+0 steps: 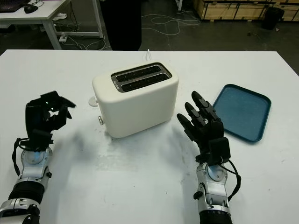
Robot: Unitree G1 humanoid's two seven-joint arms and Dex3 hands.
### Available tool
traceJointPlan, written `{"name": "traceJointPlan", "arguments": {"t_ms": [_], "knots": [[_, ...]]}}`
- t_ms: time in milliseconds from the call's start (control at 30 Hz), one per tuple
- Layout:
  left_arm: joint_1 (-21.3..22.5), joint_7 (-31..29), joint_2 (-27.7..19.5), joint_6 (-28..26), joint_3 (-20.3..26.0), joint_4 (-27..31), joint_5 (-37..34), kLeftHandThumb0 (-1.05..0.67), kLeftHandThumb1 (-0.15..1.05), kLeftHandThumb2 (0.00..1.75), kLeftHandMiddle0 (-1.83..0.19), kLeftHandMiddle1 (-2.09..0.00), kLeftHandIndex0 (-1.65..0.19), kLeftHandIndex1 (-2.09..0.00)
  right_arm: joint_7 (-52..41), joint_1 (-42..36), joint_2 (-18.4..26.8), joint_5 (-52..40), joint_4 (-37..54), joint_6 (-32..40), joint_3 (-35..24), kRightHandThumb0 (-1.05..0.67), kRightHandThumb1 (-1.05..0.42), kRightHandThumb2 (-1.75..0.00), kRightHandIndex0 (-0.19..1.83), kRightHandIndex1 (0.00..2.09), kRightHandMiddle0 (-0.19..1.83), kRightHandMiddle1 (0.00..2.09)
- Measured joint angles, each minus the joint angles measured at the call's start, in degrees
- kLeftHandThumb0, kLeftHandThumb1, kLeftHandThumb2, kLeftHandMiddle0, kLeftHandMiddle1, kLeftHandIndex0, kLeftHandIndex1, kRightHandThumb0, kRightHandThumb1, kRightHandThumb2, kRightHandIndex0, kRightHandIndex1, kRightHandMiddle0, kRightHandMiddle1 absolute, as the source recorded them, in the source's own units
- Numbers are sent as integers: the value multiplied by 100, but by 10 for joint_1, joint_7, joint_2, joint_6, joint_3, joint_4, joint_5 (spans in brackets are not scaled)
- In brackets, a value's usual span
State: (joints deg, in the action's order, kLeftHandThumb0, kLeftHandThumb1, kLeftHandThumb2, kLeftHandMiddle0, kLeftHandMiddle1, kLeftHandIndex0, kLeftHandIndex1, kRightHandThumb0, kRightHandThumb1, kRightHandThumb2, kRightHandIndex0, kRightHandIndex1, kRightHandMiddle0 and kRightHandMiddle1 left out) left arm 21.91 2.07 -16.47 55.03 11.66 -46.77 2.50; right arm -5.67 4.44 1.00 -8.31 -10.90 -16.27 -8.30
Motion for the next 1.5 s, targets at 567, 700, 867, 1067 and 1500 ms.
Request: {"name": "traceJointPlan", "arguments": {"t_ms": [567, 700, 867, 1067, 1500], "knots": [[17, 84, 12, 10, 19, -16, 15, -105, 92, 30, -73, -115, -76, -85, -2, 0, -1, -12, 5, 5, -1, -15, -88, -1, 58, 1, 55, 0], [16, 102, 5, -2, 14, -11, 47, -105, 92, 33, -70, -117, -72, -84, -1, 0, -1, -12, 4, 5, -1, -16, -88, 0, 58, 1, 55, 0], [9, 111, -7, -30, 6, 8, 63, -105, 92, 31, -68, -120, -71, -89, 0, -1, -1, -12, 8, 10, 2, -16, -89, 0, 58, 1, 54, 0], [-4, 109, -8, -40, -1, 20, 62, -105, 92, 29, -68, -121, -72, -92, 0, -2, -2, -15, 11, 12, 2, -15, -89, 0, 58, 1, 54, 0], [-3, 67, 4, -14, 1, -1, -4, -105, 92, 61, -147, -74, -156, -101, -2, -2, -2, -19, 11, 12, 1, -14, -89, 0, 58, 1, 55, 1]]}}
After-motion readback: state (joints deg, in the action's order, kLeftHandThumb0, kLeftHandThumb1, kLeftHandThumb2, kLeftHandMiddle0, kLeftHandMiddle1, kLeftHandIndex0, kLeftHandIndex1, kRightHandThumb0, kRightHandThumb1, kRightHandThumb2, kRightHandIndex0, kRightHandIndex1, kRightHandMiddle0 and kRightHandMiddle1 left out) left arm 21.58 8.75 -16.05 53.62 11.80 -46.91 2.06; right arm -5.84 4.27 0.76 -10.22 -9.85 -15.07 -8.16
